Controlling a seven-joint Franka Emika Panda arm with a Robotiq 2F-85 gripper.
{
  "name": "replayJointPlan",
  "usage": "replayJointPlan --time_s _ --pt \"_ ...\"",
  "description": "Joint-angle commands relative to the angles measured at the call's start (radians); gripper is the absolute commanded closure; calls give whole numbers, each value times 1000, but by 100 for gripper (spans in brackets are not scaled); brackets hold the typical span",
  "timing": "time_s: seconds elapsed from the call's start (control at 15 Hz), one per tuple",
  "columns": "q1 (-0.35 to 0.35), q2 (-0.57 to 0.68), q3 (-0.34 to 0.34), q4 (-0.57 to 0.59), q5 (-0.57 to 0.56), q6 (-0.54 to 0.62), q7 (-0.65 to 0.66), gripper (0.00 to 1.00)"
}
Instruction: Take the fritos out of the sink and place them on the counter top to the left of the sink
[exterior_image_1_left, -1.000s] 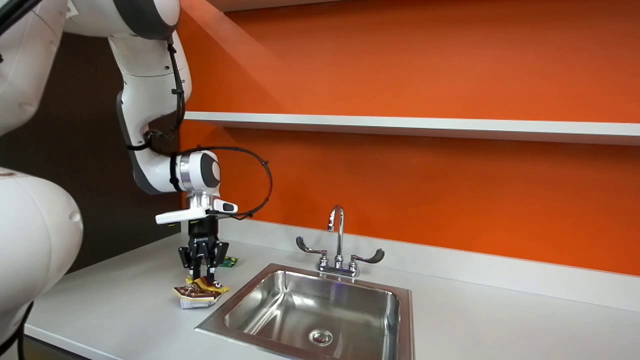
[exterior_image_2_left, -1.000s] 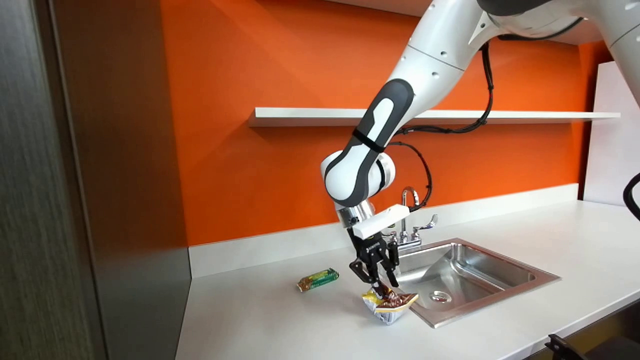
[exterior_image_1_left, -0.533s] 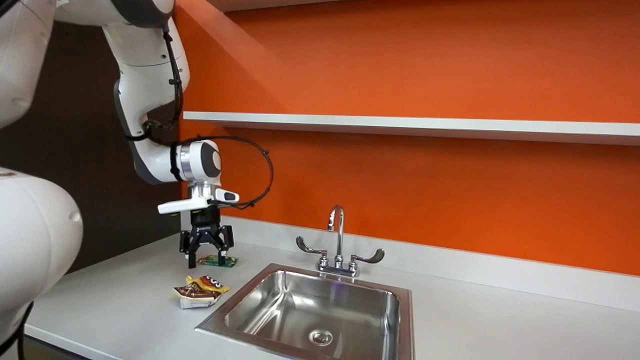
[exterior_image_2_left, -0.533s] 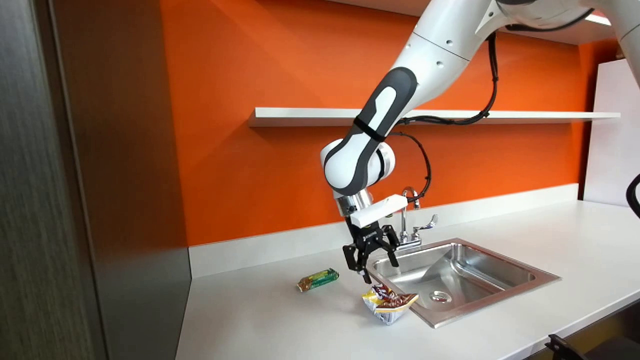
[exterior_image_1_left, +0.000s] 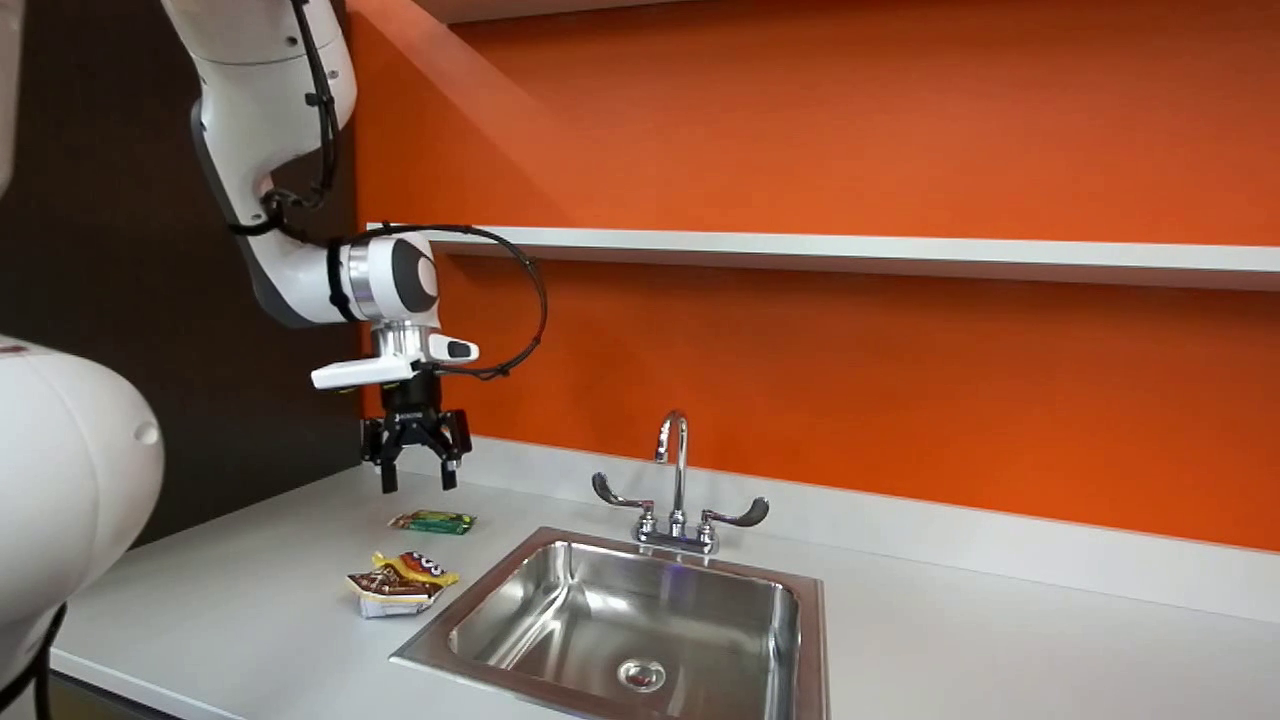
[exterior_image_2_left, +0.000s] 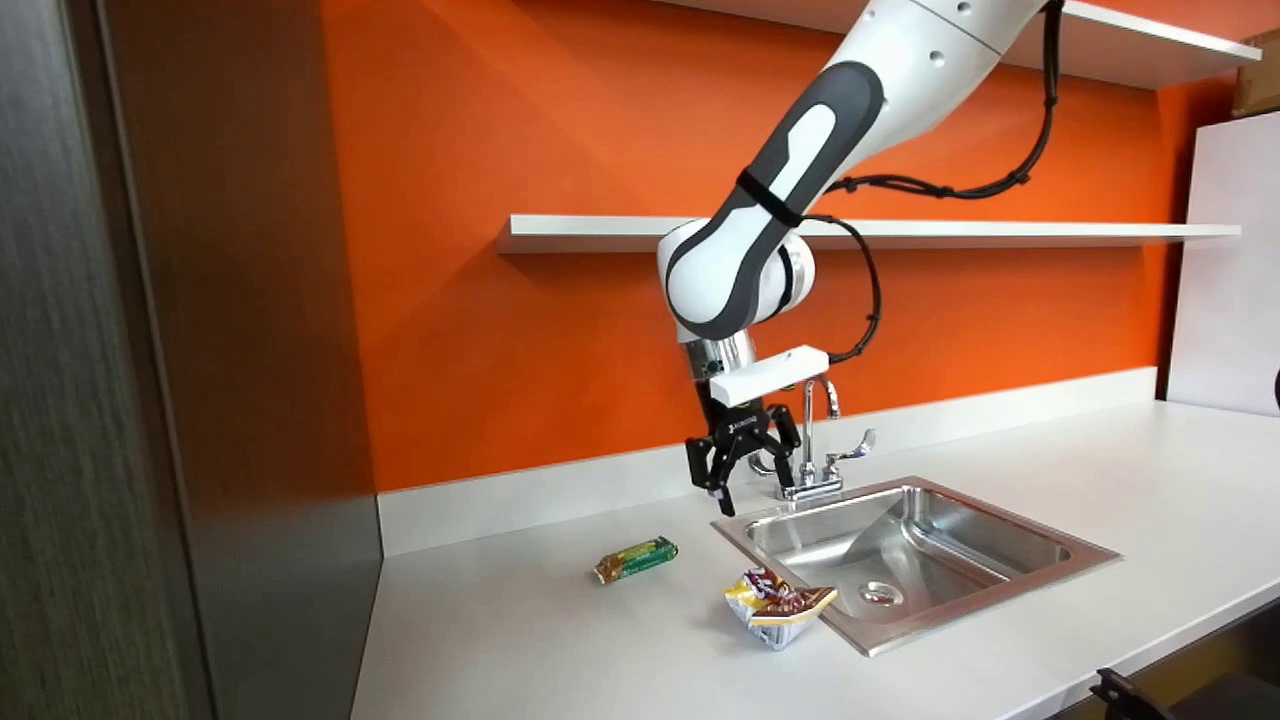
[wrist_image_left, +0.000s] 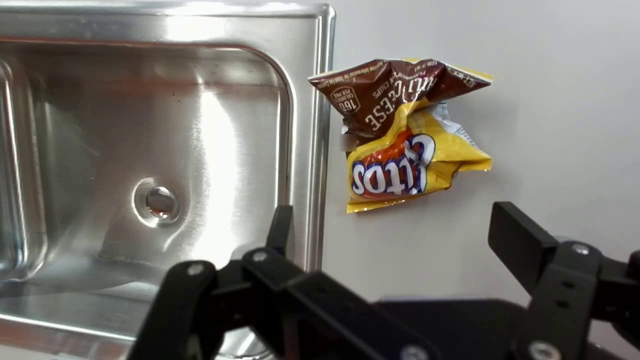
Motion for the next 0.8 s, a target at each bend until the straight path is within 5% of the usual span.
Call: replayJointPlan --time_s 0.0,0.73 --pt "-29 -144 23 -122 19 69 26 0" --pt "-98 -483 37 -390 151 168 90 0"
